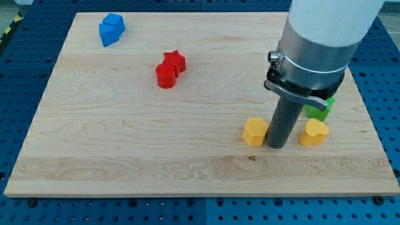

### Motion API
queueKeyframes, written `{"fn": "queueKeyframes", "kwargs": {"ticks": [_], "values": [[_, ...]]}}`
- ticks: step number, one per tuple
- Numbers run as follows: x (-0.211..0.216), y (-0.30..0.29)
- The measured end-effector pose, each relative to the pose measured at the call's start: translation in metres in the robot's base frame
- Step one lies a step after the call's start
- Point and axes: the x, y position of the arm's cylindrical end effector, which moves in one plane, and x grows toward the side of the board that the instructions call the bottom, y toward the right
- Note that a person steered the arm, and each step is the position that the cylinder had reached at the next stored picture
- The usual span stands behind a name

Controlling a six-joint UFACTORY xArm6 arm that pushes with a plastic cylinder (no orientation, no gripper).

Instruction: Move yellow hexagon at center

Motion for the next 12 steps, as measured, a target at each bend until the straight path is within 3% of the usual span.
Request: {"fn": "queueKeyframes", "kwargs": {"ticks": [1, 3, 5, 6, 8, 9, 11, 12], "values": [[-0.011, -0.001], [0.009, -0.029], [-0.038, -0.058], [-0.024, -0.050], [-0.072, -0.046], [-0.075, -0.071], [-0.077, -0.033], [-0.106, -0.062]]}}
